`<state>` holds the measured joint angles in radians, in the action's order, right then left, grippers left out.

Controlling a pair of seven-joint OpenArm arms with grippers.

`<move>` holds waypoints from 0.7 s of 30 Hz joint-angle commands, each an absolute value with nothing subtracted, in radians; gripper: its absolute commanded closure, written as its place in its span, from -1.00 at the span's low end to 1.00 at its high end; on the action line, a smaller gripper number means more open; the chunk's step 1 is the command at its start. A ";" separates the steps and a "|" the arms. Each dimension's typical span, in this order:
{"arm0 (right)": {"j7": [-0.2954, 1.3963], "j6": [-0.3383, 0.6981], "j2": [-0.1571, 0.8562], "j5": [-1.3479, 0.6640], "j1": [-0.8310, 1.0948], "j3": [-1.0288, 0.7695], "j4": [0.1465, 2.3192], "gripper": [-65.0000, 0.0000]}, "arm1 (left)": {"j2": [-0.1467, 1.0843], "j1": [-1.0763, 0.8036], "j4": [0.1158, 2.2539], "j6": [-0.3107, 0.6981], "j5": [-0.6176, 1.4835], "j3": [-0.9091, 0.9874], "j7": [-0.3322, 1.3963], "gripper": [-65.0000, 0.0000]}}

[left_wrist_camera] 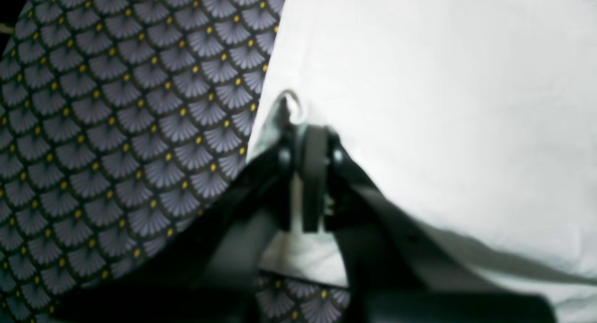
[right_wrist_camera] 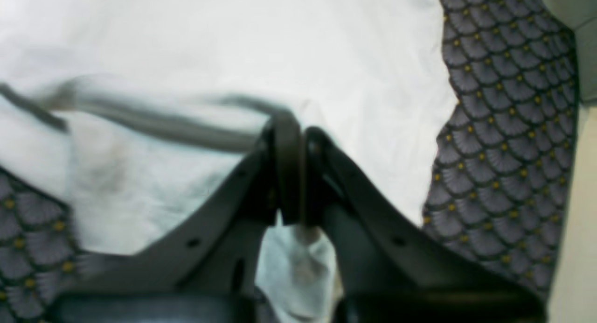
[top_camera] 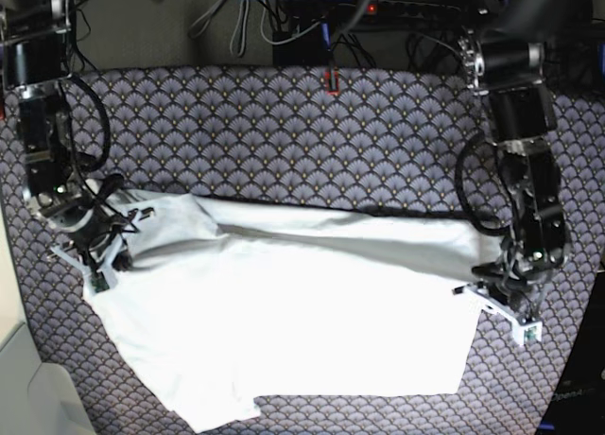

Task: Fold the T-shirt properly
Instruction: 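Lift the gripped edge and pull it across the shirt toward the hem, then lower the folded edge onto the shirt and release both grippers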

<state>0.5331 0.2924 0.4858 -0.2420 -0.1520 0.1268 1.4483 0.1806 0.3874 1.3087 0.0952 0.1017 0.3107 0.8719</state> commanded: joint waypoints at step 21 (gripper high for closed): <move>0.513 0.305 0.446 -0.150 -0.254 0.110 1.425 1.00 | 0.194 0.421 1.323 0.090 0.076 0.314 0.845 0.99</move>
<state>0.5385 0.3077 0.4343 -0.1493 -0.2268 0.1181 1.4109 0.1829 0.3920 1.3087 0.0940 0.0784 0.3122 0.8673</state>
